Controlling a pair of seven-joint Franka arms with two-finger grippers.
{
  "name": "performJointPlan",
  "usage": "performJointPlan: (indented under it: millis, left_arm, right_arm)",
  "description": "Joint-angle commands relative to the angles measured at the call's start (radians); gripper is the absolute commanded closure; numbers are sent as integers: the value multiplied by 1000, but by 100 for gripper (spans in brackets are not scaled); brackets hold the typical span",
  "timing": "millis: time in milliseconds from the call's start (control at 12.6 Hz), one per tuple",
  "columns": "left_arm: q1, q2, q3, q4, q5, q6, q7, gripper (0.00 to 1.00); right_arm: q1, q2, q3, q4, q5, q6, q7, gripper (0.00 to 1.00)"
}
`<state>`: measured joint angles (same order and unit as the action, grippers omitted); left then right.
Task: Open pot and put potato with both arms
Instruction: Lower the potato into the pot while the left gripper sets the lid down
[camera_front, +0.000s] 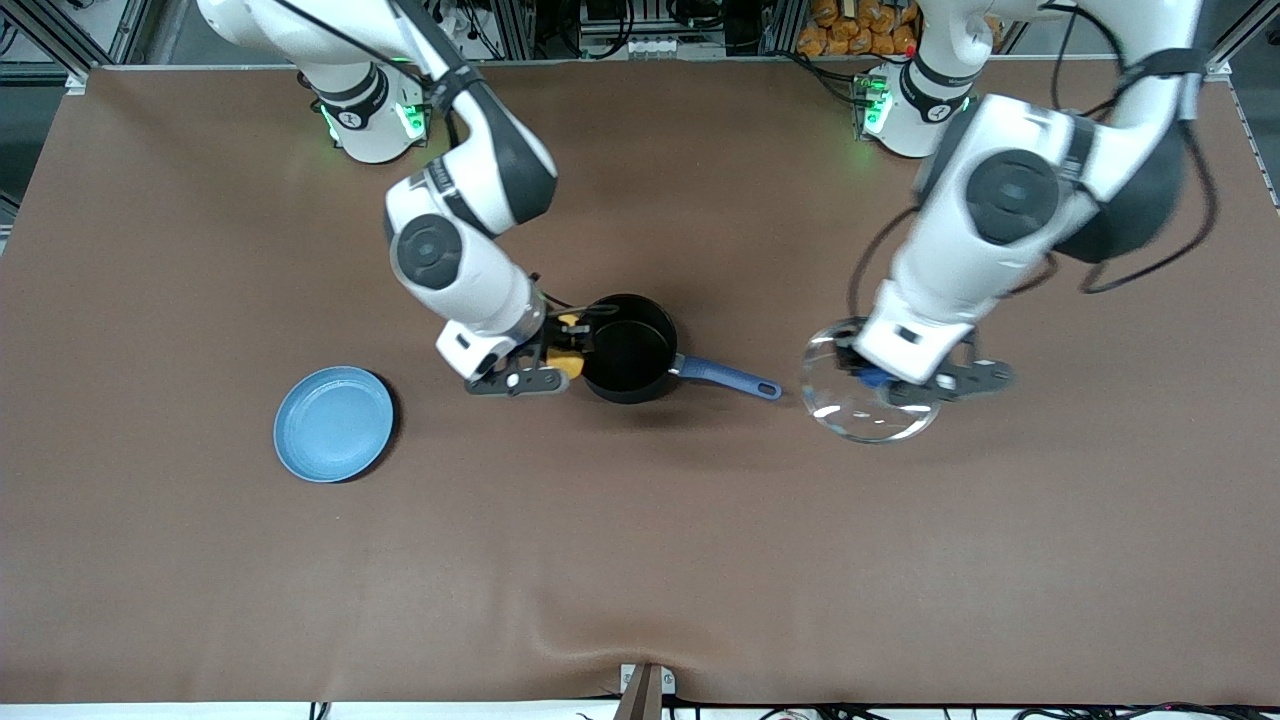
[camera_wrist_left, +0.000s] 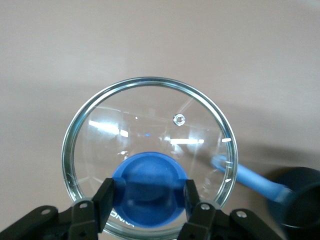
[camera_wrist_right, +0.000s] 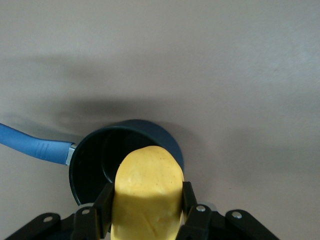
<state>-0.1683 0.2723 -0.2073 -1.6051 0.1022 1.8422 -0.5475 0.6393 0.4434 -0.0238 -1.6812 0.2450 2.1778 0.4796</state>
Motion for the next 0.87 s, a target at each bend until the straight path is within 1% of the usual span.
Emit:
performJointPlan:
  millis: [0,158,237,395,554,791]
  left_arm:
    - [107,-51,-15,-82,-45,12,99,100]
    - [163,-51,-14,-125,-47,40,161,100]
    - [183,-51,-14,-163,-47,75,178,100]
    - [219,-54,-14,-260,-47,191,208,100]
    - [256,-50,-14,-347,-47,331,270,100]
    - [280,-27,-12,-444,-47,468,328,100]
  right_arm:
    - [69,58,-8,3,-64,66,89,100]
    - [103,92,-8,1,-105,118,138,100]
    - [114,106,-8,1,-122,131,160,100]
    - [129,130,-8,1,-150,149,180,100]
    - [146,153,-10,1,-156,175,189,100]
    - [154,184,-10,1,-174,204,211,100]
